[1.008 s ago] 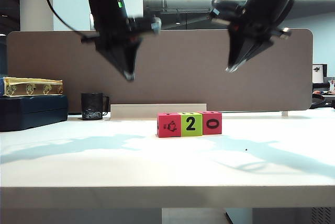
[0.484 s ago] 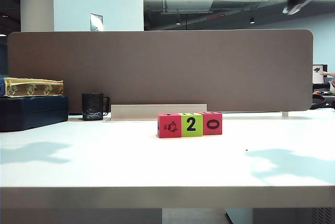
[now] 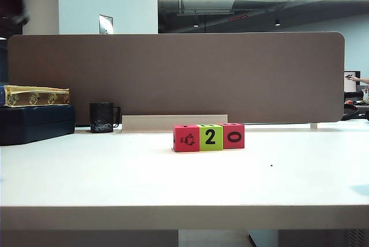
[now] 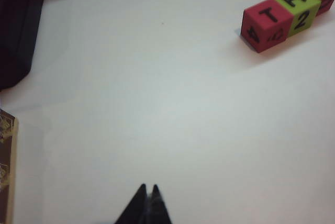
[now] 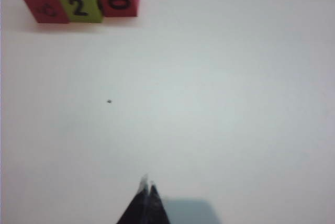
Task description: Select the appropriate blocks from the scattered letter blocks on the table and arrange them in a row to spell out "THU".
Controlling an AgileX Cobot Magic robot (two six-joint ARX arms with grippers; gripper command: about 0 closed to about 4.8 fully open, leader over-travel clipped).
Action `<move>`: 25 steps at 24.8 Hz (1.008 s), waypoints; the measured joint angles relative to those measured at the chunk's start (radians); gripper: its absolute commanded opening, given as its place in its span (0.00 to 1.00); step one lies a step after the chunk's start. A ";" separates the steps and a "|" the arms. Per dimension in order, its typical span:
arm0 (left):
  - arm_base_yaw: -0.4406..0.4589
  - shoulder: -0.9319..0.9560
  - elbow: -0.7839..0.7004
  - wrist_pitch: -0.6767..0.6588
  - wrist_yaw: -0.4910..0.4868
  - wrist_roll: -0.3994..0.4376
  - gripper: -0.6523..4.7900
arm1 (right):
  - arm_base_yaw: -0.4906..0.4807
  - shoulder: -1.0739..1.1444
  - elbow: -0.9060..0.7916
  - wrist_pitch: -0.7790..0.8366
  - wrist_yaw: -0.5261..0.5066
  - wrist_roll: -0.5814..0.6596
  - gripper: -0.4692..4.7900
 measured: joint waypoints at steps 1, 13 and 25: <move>0.000 -0.058 -0.075 0.047 -0.005 -0.022 0.11 | -0.006 -0.034 -0.041 0.024 0.016 0.007 0.08; 0.000 -0.238 -0.239 0.082 -0.013 -0.063 0.11 | -0.007 -0.137 -0.138 0.111 0.071 0.037 0.08; -0.001 -0.238 -0.239 0.082 -0.014 -0.032 0.11 | -0.007 -0.137 -0.138 0.111 0.070 0.037 0.08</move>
